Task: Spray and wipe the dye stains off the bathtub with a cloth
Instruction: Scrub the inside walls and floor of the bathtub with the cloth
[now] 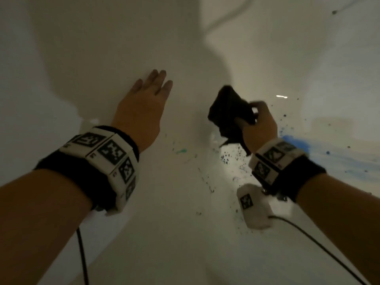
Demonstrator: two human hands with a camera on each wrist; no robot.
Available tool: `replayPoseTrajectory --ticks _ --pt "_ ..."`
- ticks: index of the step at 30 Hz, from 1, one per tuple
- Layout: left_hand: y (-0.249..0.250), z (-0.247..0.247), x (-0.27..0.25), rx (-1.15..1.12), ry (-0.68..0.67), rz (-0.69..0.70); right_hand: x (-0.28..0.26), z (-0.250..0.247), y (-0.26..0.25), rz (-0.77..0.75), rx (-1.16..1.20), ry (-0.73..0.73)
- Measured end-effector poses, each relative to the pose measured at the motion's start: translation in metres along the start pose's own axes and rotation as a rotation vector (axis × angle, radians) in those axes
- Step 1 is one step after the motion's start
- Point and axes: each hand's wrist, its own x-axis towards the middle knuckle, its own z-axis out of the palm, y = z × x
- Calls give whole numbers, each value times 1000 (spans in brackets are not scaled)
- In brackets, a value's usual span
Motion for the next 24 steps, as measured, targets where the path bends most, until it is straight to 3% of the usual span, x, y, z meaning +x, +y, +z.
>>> replayPoseTrajectory --ticks 4,7,11,14,16,19,20,22,24 --pt "-4 4 2 -85 80 -10 43 39 -56 -270 -147 -79" --pt "-8 3 2 -230 164 -17 28 73 -66 -353 -119 -96" --pt "-7 3 5 -165 65 -39 -44 97 -27 -645 -20 -74" --pt "0 0 11 10 -98 -53 -83 91 33 -839 -251 -243" --pt "2 -4 13 87 -176 -58 -83 74 69 -809 -481 -479" --pt "2 -7 11 189 -252 -66 -64 39 99 -508 -769 -741" --pt "3 -7 10 214 -263 -72 -59 29 103 -436 -795 -751" --pt "6 -6 11 269 -271 -83 -51 15 102 -399 -653 -587" --pt "8 -4 13 299 -256 -101 -51 13 79 -471 -319 -336"
